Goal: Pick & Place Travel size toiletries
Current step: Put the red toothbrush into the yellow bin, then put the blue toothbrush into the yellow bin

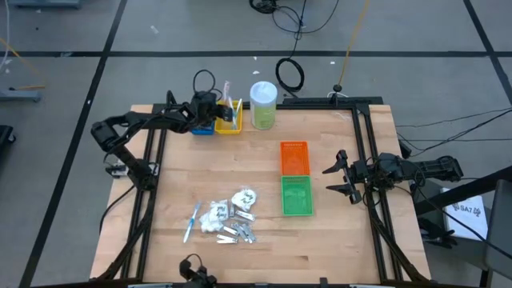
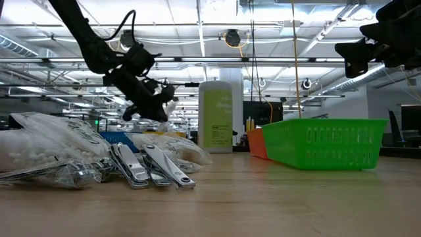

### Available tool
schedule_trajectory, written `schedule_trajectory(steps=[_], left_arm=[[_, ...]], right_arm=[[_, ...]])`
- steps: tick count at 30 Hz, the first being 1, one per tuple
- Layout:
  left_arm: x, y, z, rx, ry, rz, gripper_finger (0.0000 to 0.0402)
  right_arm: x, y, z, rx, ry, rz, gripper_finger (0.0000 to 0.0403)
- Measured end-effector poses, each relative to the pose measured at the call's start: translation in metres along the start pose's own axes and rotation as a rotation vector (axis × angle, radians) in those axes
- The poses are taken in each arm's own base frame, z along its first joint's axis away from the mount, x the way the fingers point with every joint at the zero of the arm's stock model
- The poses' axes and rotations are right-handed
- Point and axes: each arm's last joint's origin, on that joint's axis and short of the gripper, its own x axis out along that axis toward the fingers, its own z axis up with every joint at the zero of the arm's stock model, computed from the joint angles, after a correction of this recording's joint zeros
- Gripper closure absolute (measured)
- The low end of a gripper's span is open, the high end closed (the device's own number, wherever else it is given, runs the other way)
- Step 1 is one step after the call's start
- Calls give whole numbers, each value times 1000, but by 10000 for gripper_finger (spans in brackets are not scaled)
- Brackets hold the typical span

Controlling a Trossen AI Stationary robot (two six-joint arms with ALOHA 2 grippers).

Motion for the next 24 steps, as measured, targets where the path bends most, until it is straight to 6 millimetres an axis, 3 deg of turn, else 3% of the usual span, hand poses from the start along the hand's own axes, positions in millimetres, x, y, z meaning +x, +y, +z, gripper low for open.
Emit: schedule_trajectory(steps=[16, 24], left_arm=[[-1, -2, -12, 18, 96, 43, 295], [-4, -12, -20, 84, 128, 25, 216]], right_arm=[[0, 0, 0, 0, 0, 0, 161], [0, 0, 0, 0, 0, 0, 161]])
